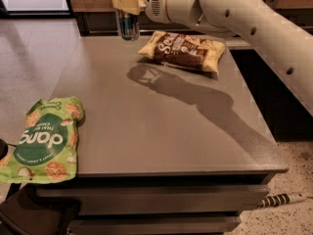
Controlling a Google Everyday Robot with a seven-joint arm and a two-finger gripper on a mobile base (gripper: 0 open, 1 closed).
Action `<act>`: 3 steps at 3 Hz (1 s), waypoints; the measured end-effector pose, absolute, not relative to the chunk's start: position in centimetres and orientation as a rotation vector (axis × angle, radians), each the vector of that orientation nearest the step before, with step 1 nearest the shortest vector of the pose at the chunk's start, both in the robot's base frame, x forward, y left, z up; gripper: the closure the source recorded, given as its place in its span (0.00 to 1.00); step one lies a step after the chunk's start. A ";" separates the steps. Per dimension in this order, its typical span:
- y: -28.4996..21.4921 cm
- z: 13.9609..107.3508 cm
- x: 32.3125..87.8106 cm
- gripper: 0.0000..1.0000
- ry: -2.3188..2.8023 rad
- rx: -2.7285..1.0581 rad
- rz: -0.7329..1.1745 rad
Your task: Move redbull can near green rice chip bag
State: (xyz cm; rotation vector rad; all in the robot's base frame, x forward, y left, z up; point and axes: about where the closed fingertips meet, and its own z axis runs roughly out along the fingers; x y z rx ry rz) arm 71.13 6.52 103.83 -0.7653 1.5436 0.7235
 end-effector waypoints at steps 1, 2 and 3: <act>7.8 104.2 65.4 1.00 1.595 -0.829 0.727; 9.2 102.8 60.9 1.00 1.611 -0.864 0.735; 9.5 100.0 58.2 1.00 1.589 -0.842 0.742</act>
Offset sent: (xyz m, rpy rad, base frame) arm -0.1607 0.0468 -0.0296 -0.1019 0.0449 0.0903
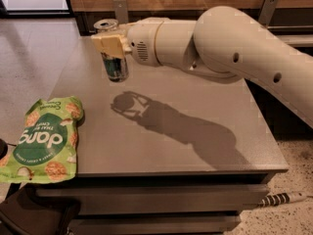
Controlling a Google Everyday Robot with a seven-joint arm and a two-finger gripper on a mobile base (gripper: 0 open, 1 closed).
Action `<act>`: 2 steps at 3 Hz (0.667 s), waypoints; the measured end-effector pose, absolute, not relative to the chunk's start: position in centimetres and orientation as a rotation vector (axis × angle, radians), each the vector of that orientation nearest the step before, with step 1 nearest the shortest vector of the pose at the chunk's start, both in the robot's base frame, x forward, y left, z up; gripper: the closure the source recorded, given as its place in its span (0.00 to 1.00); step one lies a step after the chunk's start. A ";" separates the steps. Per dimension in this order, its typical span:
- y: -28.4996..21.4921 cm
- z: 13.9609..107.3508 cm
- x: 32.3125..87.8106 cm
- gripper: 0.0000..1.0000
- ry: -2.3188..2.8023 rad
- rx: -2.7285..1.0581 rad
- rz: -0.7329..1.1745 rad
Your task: Move redbull can near green rice chip bag
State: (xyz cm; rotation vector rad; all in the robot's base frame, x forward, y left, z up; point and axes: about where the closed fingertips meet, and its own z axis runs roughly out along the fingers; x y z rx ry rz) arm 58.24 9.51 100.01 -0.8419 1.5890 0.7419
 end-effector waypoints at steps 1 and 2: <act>8.1 95.5 55.9 1.00 1.544 -0.771 0.722; 8.8 94.5 53.7 1.00 1.521 -0.754 0.731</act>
Offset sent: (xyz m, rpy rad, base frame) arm -0.0697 -0.0033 -0.0693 0.1108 -0.0677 -0.0666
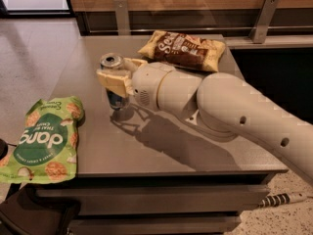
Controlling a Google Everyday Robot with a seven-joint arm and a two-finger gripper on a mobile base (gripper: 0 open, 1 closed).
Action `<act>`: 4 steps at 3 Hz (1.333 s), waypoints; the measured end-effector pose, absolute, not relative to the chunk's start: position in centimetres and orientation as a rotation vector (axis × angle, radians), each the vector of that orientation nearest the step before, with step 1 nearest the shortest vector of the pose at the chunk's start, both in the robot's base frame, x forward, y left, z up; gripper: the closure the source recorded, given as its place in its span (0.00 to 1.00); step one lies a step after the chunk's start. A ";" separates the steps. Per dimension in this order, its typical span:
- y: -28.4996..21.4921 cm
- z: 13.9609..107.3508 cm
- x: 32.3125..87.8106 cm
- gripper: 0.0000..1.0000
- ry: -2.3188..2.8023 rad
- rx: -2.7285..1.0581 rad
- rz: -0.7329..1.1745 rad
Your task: Move redbull can near green rice chip bag
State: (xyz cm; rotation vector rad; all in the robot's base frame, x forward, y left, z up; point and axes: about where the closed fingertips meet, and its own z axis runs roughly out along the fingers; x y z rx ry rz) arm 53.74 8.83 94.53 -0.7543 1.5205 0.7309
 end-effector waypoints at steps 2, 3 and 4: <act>9.6 94.4 51.1 1.00 1.568 -0.751 0.745; 9.9 93.1 50.4 1.00 1.616 -0.729 0.773; 10.6 90.9 49.9 1.00 1.610 -0.711 0.778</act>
Offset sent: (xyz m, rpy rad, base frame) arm -0.0379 0.0048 -0.0016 -0.0330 0.1051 -0.0057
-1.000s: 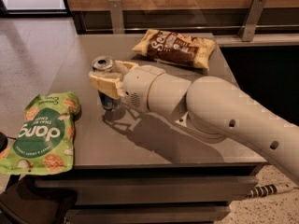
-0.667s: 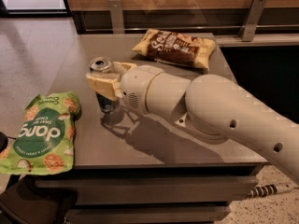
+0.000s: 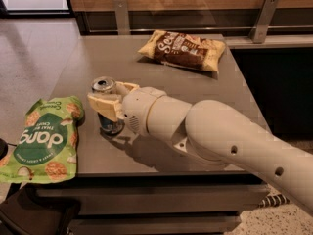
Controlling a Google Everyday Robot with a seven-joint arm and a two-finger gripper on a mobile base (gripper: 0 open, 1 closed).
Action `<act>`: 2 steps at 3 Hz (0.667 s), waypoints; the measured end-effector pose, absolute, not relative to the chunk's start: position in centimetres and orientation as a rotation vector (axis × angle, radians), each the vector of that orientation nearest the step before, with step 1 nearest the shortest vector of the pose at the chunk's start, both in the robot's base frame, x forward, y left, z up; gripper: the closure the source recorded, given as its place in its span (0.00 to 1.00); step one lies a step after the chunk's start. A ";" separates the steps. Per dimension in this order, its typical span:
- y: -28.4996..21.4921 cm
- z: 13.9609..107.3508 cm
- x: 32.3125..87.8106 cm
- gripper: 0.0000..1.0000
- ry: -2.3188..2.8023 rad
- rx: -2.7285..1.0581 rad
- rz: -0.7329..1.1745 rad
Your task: Move redbull can near green rice chip bag
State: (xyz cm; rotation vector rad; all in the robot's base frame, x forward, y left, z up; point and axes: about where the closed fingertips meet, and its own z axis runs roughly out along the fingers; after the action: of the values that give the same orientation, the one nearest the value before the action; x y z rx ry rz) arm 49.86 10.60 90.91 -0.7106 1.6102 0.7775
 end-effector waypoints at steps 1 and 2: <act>10.8 90.9 49.8 0.84 1.608 -0.710 0.779; 11.1 90.9 49.7 0.52 1.607 -0.715 0.780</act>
Offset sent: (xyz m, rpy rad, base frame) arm -0.0005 0.0021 -0.0006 0.0028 -0.0004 0.0004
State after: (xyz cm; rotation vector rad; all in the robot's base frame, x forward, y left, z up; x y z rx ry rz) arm 49.69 11.06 90.95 -0.7153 1.6066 0.7799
